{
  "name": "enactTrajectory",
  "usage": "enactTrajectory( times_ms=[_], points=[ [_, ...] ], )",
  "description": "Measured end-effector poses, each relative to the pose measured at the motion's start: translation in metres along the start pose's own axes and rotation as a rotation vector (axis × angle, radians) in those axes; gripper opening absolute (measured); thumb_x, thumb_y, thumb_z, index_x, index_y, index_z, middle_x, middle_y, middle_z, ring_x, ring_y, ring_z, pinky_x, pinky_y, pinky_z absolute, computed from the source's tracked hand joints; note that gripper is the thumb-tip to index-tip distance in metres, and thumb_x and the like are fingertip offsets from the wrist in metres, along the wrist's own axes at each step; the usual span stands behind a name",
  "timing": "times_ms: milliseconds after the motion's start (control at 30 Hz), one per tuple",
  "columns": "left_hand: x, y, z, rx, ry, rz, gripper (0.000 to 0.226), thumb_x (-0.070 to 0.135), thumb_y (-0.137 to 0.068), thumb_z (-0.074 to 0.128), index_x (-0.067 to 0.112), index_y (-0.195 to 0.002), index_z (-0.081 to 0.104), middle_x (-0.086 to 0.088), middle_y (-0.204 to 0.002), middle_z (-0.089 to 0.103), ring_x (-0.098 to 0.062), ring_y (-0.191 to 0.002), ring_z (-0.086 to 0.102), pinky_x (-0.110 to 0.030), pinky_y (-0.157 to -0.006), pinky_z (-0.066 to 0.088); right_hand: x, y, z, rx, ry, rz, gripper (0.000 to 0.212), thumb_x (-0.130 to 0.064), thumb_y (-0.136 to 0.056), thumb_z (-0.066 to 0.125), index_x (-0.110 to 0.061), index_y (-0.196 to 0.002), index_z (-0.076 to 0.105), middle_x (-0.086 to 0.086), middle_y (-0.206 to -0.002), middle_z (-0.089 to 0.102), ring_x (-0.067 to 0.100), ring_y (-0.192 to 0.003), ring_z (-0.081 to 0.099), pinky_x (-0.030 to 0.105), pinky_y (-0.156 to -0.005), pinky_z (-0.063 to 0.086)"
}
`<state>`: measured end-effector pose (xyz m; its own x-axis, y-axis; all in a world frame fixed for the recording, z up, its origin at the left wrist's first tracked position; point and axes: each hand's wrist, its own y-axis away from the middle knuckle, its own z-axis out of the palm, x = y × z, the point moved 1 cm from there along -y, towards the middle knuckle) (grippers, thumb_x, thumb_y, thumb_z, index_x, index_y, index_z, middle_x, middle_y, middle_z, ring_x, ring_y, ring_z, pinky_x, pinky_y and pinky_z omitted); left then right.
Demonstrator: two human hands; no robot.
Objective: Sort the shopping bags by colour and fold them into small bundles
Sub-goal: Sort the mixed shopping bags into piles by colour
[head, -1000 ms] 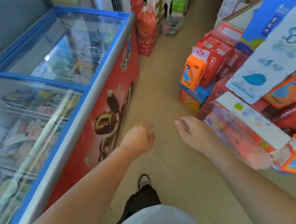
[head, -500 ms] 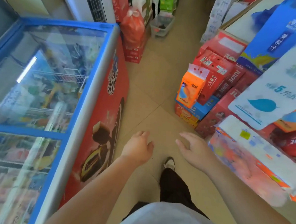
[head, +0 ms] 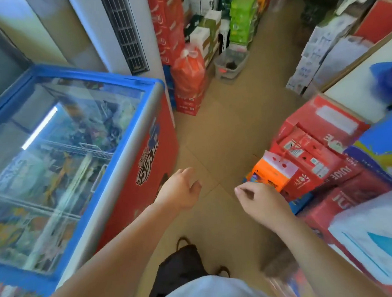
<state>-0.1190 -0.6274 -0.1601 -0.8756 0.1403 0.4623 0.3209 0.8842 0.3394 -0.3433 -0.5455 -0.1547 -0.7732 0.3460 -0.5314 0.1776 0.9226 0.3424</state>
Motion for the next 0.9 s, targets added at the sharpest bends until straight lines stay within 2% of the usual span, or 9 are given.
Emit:
enactTrajectory(
  times_ms=[67, 133, 167, 233, 367, 533, 667, 800, 900],
  points=[
    [-0.002, -0.044, -0.020, 0.006, -0.009, -0.014, 0.046, 0.039, -0.101, 0.052, 0.011, -0.139, 0.051, -0.006, -0.127, 0.058, -0.029, -0.118, 0.057, -0.035, -0.090, 0.048, -0.007, -0.045, -0.014, 0.005, -0.004, -0.006, 0.028, -0.047, -0.099, 0.053, -0.027, -0.096, 0.072, -0.012, -0.080, 0.073, 0.013, -0.081, 0.067, 0.036, -0.077, 0.056],
    [-0.005, -0.091, -0.037, 0.006, -0.007, -0.026, 0.038, 0.035, -0.099, 0.055, 0.009, -0.126, 0.056, -0.006, -0.108, 0.056, -0.031, -0.109, 0.059, -0.031, -0.077, 0.042, -0.016, -0.090, -0.025, 0.009, -0.016, -0.013, 0.029, -0.046, -0.098, 0.053, -0.024, -0.092, 0.072, -0.010, -0.076, 0.072, 0.016, -0.078, 0.067, 0.039, -0.075, 0.056],
    [-0.006, -0.116, -0.046, 0.004, -0.016, -0.021, 0.036, 0.034, -0.098, 0.056, 0.008, -0.124, 0.057, -0.007, -0.107, 0.056, -0.032, -0.107, 0.059, -0.029, -0.075, 0.039, -0.021, -0.113, -0.030, 0.024, -0.017, -0.011, 0.029, -0.045, -0.098, 0.054, -0.022, -0.092, 0.072, -0.009, -0.076, 0.072, 0.017, -0.078, 0.067, 0.038, -0.074, 0.056],
    [-0.006, -0.163, -0.064, -0.012, -0.029, 0.007, 0.042, 0.033, -0.099, 0.055, 0.011, -0.134, 0.055, -0.008, -0.122, 0.058, -0.030, -0.113, 0.059, -0.029, -0.080, 0.043, -0.033, -0.155, -0.041, 0.040, -0.007, 0.001, 0.028, -0.044, -0.098, 0.055, -0.022, -0.093, 0.072, -0.008, -0.075, 0.072, 0.018, -0.076, 0.066, 0.037, -0.072, 0.056],
    [0.003, -0.252, -0.100, -0.043, -0.010, 0.061, 0.051, 0.035, -0.102, 0.053, 0.017, -0.149, 0.047, -0.006, -0.145, 0.052, -0.029, -0.131, 0.054, -0.036, -0.103, 0.048, -0.055, -0.241, -0.067, 0.049, -0.020, 0.038, 0.031, -0.050, -0.096, 0.052, -0.025, -0.094, 0.069, -0.009, -0.073, 0.071, 0.016, -0.073, 0.066, 0.038, -0.072, 0.057],
    [0.019, -0.360, -0.130, -0.121, -0.045, 0.143, 0.045, 0.039, -0.102, 0.051, 0.016, -0.141, 0.053, -0.006, -0.137, 0.057, -0.030, -0.125, 0.057, -0.042, -0.100, 0.050, -0.066, -0.328, -0.109, 0.103, -0.082, 0.119, 0.030, -0.047, -0.099, 0.054, -0.021, -0.092, 0.069, -0.011, -0.074, 0.071, 0.016, -0.073, 0.067, 0.035, -0.069, 0.056],
    [0.048, -0.441, -0.141, -0.166, -0.085, 0.211, 0.049, 0.038, -0.103, 0.049, 0.016, -0.147, 0.049, -0.004, -0.149, 0.050, -0.029, -0.130, 0.054, -0.042, -0.103, 0.049, -0.046, -0.385, -0.138, 0.156, -0.073, 0.184, 0.036, -0.050, -0.096, 0.051, -0.021, -0.078, 0.060, -0.007, -0.066, 0.066, 0.022, -0.073, 0.067, 0.038, -0.064, 0.053],
    [0.089, -0.534, -0.144, -0.191, -0.130, 0.248, 0.055, 0.038, -0.103, 0.049, 0.017, -0.153, 0.041, -0.006, -0.152, 0.048, -0.031, -0.128, 0.056, -0.039, -0.100, 0.050, -0.022, -0.455, -0.171, 0.210, -0.055, 0.206, 0.027, -0.044, -0.095, 0.054, -0.034, -0.070, 0.052, -0.009, -0.056, 0.055, 0.024, -0.067, 0.061, 0.042, -0.062, 0.050],
    [0.122, -0.597, -0.142, -0.212, -0.142, 0.273, 0.057, 0.036, -0.102, 0.051, 0.017, -0.154, 0.039, -0.007, -0.154, 0.048, -0.032, -0.130, 0.055, -0.039, -0.102, 0.049, 0.002, -0.508, -0.196, 0.179, -0.073, 0.249, 0.032, -0.043, -0.097, 0.053, -0.029, -0.068, 0.052, -0.009, -0.060, 0.059, 0.023, -0.075, 0.066, 0.040, -0.066, 0.052]
  ],
)
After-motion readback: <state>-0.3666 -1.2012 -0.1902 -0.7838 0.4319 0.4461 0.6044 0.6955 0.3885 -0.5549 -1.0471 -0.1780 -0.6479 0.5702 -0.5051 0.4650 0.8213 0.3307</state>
